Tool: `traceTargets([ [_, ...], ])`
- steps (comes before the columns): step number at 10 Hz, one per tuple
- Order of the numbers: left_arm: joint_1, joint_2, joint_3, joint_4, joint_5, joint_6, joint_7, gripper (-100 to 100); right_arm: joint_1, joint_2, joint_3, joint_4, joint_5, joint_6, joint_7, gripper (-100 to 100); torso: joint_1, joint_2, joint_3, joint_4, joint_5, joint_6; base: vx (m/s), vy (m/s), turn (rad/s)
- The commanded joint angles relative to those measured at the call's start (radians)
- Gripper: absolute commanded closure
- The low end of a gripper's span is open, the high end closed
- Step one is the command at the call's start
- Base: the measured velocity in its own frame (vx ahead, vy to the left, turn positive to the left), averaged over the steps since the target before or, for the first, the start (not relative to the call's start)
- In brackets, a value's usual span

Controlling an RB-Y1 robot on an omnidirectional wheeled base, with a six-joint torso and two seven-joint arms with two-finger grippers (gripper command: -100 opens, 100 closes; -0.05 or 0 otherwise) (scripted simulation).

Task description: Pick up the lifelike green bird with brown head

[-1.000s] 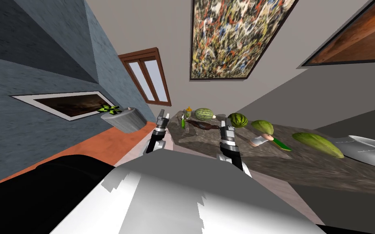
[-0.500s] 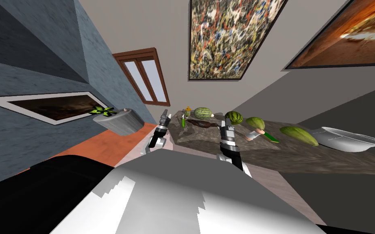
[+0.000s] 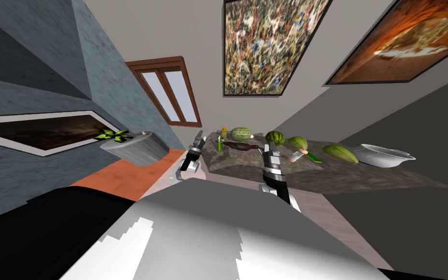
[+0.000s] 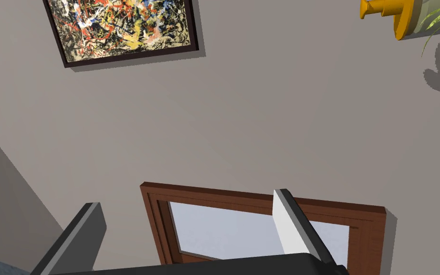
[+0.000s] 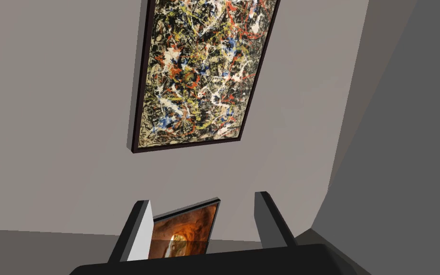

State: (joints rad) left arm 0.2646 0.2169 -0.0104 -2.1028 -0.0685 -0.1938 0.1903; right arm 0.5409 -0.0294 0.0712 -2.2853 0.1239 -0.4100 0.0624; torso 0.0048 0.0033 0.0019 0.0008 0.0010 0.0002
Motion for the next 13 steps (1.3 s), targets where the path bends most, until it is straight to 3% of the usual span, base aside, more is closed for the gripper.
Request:
traceTargets([
  [1, -0.016, 0.01, 0.003, 0.02, 0.003, 0.039, 0.012, -100, 0.0, 0.0, 0.0, 0.0, 0.0, 0.0, 0.0, 0, 0.0, 0.0, 0.0, 0.0, 0.0, 0.0, -0.052, 0.056, -0.081],
  [4, -0.088, 0.039, 0.01, 0.078, 0.012, 0.133, 0.046, -100, 0.0, 0.0, 0.0, 0.0, 0.0, 0.0, 0.0, 0, -0.001, -0.001, 0.0, 0.0, 0.0, -0.001, -0.055, 0.052, -0.13],
  [5, -0.088, 0.039, 0.01, 0.078, 0.012, 0.155, 0.046, -100, 0.0, 0.0, 0.0, 0.0, 0.0, 0.0, 0.0, 0, -0.001, -0.001, 0.0, 0.0, 0.0, 0.0, -0.052, 0.053, -0.088],
  [6, -0.126, 0.053, 0.013, 0.109, 0.017, 0.192, 0.062, -100, 0.0, 0.0, 0.0, 0.0, 0.0, 0.0, 0.0, 0, -0.001, -0.001, -0.001, 0.0, 0.0, -0.001, -0.054, 0.058, -0.156],
  [7, -0.126, 0.053, 0.013, 0.109, 0.017, 0.214, 0.062, -100, 0.0, 0.0, 0.0, 0.0, 0.0, 0.0, 0.0, 0, 0.0, -0.001, -0.001, 0.0, 0.0, 0.0, -0.042, 0.057, -0.082],
  [8, -0.165, 0.066, 0.017, 0.142, 0.023, 0.244, 0.078, -100, 0.0, 0.0, 0.0, 0.0, 0.0, 0.0, 0.0, 0, 0.0, -0.002, -0.001, 0.0, 0.0, -0.001, -0.05, 0.063, -0.178],
  [9, -0.165, 0.066, 0.017, 0.142, 0.023, 0.275, 0.078, -100, 0.0, 0.0, 0.0, 0.0, 0.0, 0.0, 0.0, 0, 0.0, -0.001, -0.001, 0.0, 0.0, 0.0, -0.051, 0.055, -0.083],
  [10, -0.204, 0.078, 0.021, 0.175, 0.029, 0.301, 0.093, -100, 0.0, 0.0, 0.0, 0.0, 0.0, 0.0, 0.0, 0, 0.0, -0.001, -0.001, 0.0, 0.0, -0.001, -0.05, 0.056, -0.14],
  [12, -0.204, 0.078, 0.021, 0.175, 0.029, 0.338, 0.093, -100, 0.0, 0.0, 0.0, 0.0, 0.0, 0.0, 0.0, 0, 0.0, -0.002, -0.001, 0.0, 0.0, -0.001, -0.025, 0.038, -0.042],
  [13, -0.244, 0.089, 0.026, 0.209, 0.035, 0.377, 0.107, -100, 0.0, 0.0, 0.0, 0.0, 0.0, 0.0, 0.0, 0, -0.002, -0.003, -0.002, -0.001, 0.0, -0.001, -0.024, 0.036, -0.14],
])
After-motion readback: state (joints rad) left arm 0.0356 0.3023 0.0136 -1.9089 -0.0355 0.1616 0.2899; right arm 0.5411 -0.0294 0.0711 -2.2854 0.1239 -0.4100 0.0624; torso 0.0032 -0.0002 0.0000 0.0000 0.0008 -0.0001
